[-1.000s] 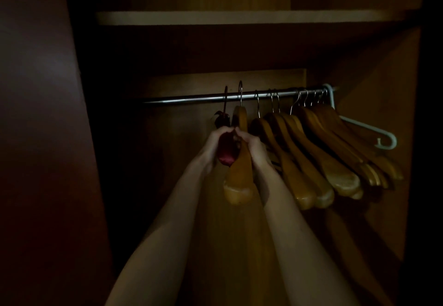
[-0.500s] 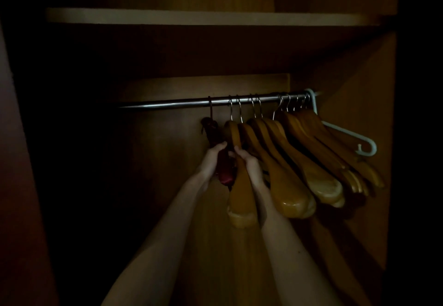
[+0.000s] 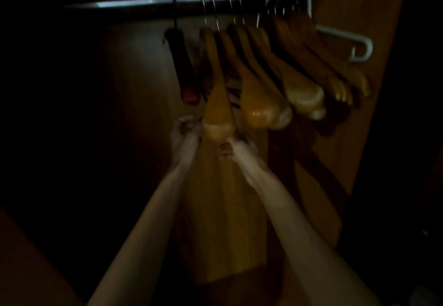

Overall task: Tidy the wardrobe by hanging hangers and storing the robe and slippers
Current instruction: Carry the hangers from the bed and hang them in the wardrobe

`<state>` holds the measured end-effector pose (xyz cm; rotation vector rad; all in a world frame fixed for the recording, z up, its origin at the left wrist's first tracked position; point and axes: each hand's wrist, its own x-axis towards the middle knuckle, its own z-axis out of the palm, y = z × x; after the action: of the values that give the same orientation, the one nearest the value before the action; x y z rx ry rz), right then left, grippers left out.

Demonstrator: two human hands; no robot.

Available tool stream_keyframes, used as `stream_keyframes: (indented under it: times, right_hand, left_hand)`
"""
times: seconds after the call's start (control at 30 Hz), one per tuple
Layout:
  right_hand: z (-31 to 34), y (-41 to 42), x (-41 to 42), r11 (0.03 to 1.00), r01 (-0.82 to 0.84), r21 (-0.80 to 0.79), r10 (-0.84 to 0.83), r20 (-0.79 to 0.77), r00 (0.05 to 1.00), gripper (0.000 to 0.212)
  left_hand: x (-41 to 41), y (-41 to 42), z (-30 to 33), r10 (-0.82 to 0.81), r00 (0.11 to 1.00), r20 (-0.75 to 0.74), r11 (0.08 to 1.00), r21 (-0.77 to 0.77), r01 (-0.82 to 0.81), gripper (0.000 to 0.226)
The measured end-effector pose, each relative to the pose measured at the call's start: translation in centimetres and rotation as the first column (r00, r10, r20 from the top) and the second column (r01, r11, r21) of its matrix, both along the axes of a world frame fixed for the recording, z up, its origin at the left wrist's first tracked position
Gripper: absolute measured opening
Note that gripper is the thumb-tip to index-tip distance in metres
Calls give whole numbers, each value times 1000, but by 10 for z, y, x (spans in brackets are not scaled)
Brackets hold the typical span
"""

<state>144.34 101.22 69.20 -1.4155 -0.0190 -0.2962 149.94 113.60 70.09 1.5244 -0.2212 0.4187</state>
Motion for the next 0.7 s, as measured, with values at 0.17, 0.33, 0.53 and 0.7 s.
stream_keyframes:
  times: [0.17,0.33,0.53,0.7]
  right_hand:
    - [-108,-32,-22,994,-19,-106,-12,-278,960,15]
    - [-214,-60,-52,994,27,-105,-83,-576,813,21]
    - [-343,-89,-115,980,194,-49,-152,-812,563,26]
    - [-416,-77,-182,912,411,15,-154,-914,374,16]
  left_hand:
    - [-10,-16,-104,-18,953,-301,995,90,47,6]
    - [-29,-52,-231,-111,745,-657,830,351,433,20]
    - [-69,-91,-349,-112,429,-896,548,305,779,15]
    - [-110,-97,-424,-77,242,-967,262,215,941,12]
